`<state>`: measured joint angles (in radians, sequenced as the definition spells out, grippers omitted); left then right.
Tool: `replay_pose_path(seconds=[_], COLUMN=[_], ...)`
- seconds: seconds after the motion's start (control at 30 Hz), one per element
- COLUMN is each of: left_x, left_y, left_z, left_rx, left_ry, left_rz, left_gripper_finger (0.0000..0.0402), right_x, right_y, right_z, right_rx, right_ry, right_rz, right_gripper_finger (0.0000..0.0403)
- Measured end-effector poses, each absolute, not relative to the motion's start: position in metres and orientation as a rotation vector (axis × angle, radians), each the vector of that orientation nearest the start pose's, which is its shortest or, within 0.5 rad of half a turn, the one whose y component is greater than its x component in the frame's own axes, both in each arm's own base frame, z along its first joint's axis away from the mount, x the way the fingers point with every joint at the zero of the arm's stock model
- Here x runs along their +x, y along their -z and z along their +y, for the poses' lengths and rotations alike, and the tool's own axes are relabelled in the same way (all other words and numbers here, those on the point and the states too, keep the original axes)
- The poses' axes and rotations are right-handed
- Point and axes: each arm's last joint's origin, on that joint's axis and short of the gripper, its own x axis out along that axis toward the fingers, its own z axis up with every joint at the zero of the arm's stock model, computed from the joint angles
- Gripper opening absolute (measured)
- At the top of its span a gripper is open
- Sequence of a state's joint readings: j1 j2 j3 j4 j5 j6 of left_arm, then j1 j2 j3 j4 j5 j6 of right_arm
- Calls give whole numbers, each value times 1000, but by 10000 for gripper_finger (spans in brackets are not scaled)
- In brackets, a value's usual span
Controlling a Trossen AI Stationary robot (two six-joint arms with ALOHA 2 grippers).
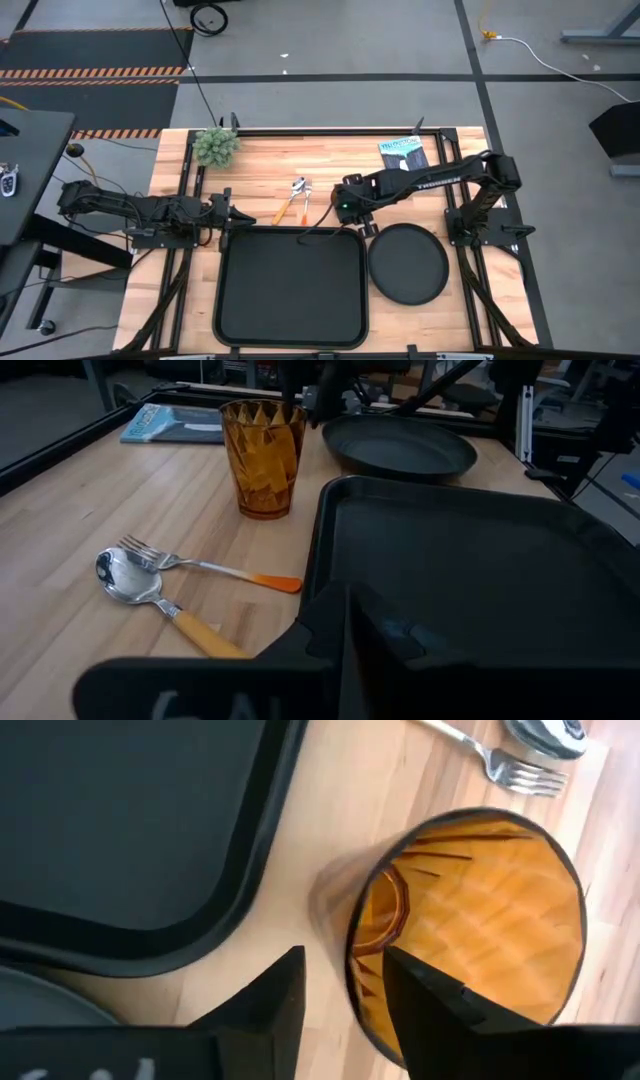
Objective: Pick and place plate/cup/fork/spoon on tray
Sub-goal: Put the orange cup on the black tray
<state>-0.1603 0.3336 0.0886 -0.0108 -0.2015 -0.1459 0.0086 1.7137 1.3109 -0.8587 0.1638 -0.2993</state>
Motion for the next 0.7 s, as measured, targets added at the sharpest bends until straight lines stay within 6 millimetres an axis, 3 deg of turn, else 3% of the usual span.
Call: replay_pose_path(seconds=[0.43,0.7], left_x=[115,115], left_y=[-164,-164], left_z=[-13,-13], left_rx=[-99,-99], left_ry=[-60,-59], left_rz=[248,248], left_gripper_finger=[27,27], right_x=[335,332], right_y=[-230,-236], right_z=[-4,-2], right_rx=[-396,-414], right_ry=[-80,-105], right_rz=[1292,1331], right_gripper_finger=[14,17])
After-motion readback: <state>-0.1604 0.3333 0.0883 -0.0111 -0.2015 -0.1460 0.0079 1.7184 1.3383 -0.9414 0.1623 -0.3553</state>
